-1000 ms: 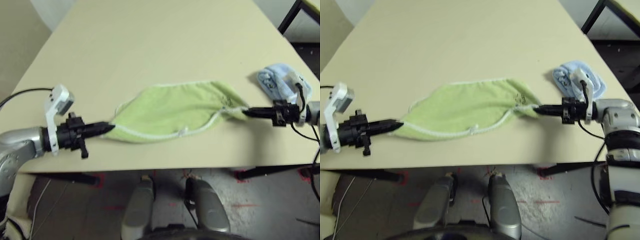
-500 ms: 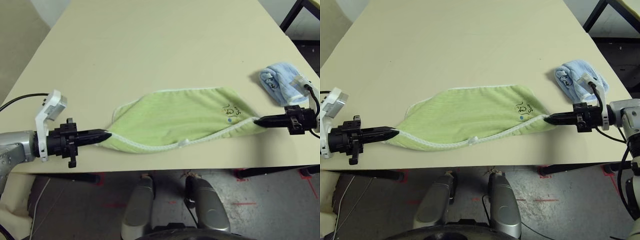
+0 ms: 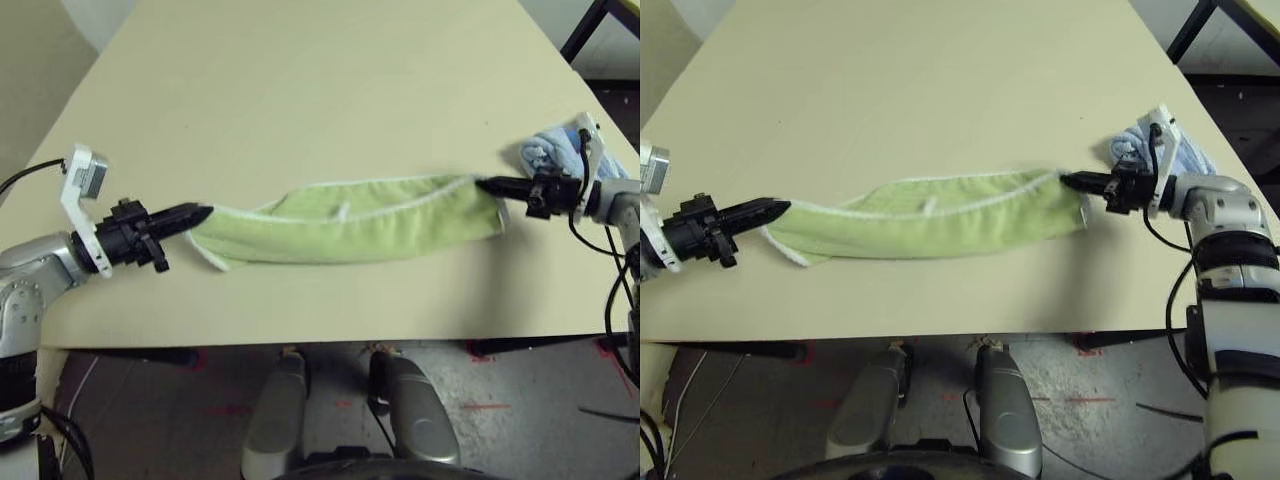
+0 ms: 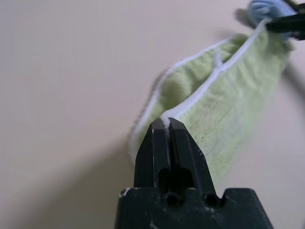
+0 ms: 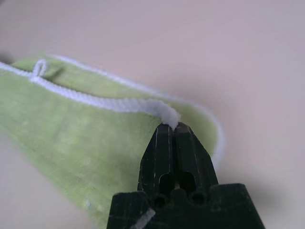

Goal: Fold the towel and set it aside.

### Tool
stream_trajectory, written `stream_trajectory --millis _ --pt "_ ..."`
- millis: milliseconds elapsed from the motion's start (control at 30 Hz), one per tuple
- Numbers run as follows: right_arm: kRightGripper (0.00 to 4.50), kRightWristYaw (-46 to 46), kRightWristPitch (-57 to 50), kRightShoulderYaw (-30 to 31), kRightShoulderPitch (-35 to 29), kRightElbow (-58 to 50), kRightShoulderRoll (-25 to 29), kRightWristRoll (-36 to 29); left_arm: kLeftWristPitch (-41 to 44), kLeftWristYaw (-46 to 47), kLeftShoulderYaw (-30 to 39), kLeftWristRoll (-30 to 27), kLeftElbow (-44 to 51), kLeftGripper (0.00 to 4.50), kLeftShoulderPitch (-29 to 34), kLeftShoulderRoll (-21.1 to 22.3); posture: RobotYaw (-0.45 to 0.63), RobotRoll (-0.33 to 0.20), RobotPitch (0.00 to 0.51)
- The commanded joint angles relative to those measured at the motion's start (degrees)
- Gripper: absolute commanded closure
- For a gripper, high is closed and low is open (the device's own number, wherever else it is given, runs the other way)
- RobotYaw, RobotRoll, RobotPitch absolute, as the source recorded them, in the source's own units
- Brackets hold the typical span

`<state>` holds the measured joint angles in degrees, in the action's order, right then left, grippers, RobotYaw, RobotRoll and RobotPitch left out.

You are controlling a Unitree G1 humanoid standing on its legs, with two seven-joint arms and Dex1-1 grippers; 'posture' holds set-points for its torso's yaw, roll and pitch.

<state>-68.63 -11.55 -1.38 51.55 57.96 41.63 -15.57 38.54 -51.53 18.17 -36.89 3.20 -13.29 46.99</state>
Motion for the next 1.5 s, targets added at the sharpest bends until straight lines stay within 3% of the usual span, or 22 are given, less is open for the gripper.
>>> stream_trajectory --millis 33,567,1033,1167,1433,1467,1500 --pt "4.5 3.5 3.5 -0.5 2.2 5.1 -0.8 3.3 -4.0 1.3 -2.8 5.0 -3.2 4.47 -0.8 -0.5 0.19 0.0 0.166" --pt "4.5 14.5 9.2 -0.7 8.6 14.5 -5.2 10.7 -16.0 2.7 -10.8 16.1 -14.1 4.47 -8.7 -5.8 0.19 0.0 0.158" --pt "4.5 19.2 12.8 -2.9 8.3 15.3 -7.2 12.1 -23.6 5.3 -10.9 21.0 -20.2 4.47 -11.3 -8.3 0.18 0.0 0.159" --pt "3.35 19.0 13.2 -2.9 8.5 15.2 -6.9 12.6 -23.0 5.2 -10.7 21.3 -19.9 3.42 -11.2 -7.8 0.18 0.0 0.162" --pt "0.26 9.7 9.5 -7.5 11.3 13.3 -3.5 8.6 -14.8 1.3 -7.2 15.7 -8.7 0.33 -7.8 -3.9 0.18 0.0 0.17" --pt "0.01 8.9 8.5 -8.1 11.6 13.0 -3.0 8.1 -13.6 1.0 -6.8 14.9 -7.0 0.03 -7.2 -3.4 0.18 0.0 0.17" --pt "0.01 7.8 6.9 -8.8 12.1 12.6 -2.4 7.2 -12.2 0.3 -6.1 13.7 -4.6 0.03 -6.3 -2.7 0.18 0.0 0.172"
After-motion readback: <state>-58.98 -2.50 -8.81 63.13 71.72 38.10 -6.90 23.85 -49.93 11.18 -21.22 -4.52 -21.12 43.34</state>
